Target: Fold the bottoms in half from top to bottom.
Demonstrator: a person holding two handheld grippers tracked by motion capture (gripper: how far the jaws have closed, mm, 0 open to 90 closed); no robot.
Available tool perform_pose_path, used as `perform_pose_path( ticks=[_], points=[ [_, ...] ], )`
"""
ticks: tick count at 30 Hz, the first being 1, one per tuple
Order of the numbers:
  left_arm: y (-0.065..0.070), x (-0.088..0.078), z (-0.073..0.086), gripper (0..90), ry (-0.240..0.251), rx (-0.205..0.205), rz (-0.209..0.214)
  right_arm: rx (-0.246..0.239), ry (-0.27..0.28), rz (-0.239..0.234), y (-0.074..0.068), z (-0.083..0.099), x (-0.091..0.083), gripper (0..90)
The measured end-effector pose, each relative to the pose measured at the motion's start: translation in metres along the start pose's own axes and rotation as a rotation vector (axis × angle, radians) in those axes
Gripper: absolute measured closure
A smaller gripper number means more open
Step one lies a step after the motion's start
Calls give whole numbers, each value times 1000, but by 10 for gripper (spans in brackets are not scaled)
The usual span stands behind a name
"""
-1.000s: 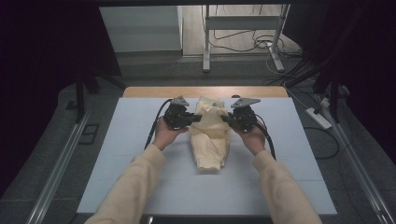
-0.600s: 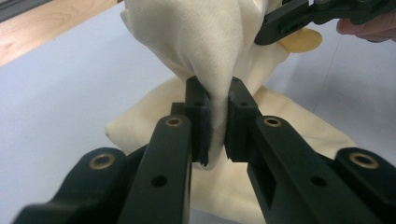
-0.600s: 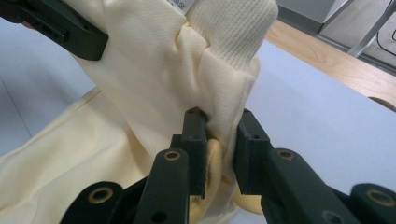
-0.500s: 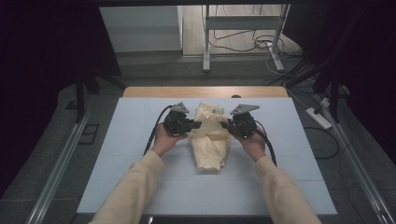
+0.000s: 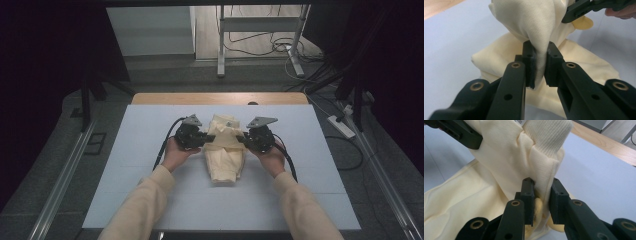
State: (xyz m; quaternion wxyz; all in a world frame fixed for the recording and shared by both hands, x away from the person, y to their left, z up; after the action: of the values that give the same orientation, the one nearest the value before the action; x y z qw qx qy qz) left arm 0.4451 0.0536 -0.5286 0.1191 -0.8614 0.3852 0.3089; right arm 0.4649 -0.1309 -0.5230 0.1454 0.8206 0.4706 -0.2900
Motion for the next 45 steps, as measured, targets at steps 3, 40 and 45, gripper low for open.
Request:
perform_pose_path(
  ticks=[3, 40, 45],
  points=[
    [2, 0, 5, 798, -2, -2, 3, -4, -3, -4, -3, 2, -1, 752],
    [16, -44, 21, 215, 47, -108, 8, 44, 69, -80, -47, 6, -34, 394],
    [16, -52, 23, 220, 54, -121, 0, 103, 102, -116, -48, 3, -47, 372]
  ],
)
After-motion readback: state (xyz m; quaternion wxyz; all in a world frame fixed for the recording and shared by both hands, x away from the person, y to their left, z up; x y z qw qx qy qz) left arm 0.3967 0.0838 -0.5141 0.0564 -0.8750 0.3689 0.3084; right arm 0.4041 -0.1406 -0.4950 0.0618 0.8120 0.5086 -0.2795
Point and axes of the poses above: each handheld gripper's, and its own axes: x roughly forward along the jaws, z roughly out of its underside, y roughly to its right, the point moved 7 cm from there along x, roughly forward along the jaws, and after that the axes turned 10 degrees about -z, right-handed, at the moved point
